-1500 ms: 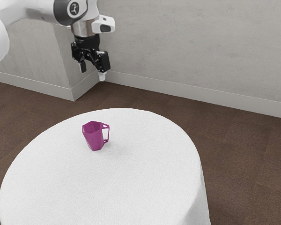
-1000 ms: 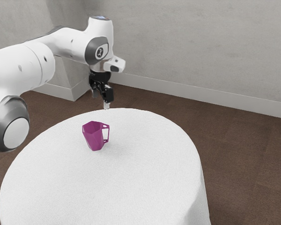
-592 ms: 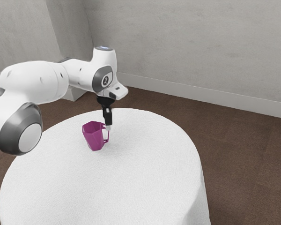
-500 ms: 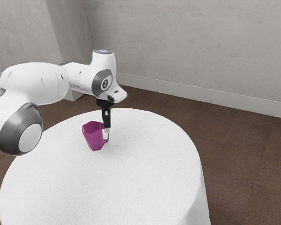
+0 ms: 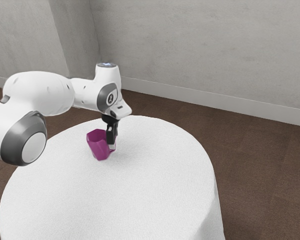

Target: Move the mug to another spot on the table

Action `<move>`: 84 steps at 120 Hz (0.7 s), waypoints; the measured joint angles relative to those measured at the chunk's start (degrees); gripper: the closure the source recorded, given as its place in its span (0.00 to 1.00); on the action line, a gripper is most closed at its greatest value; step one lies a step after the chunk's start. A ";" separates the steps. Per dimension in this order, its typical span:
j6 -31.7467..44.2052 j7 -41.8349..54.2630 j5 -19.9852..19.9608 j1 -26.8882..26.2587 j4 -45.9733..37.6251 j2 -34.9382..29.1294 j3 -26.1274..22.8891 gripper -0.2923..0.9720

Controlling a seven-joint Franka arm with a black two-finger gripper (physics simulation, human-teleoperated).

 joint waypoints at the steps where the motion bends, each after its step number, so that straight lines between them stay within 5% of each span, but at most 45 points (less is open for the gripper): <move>1: 0.06 0.13 -0.05 0.00 -0.04 0.01 0.00 0.23; 24: 1.14 2.71 -1.09 0.00 -0.81 0.26 0.00 0.26; 84: 2.14 5.42 -1.37 0.00 -0.98 0.08 0.06 0.63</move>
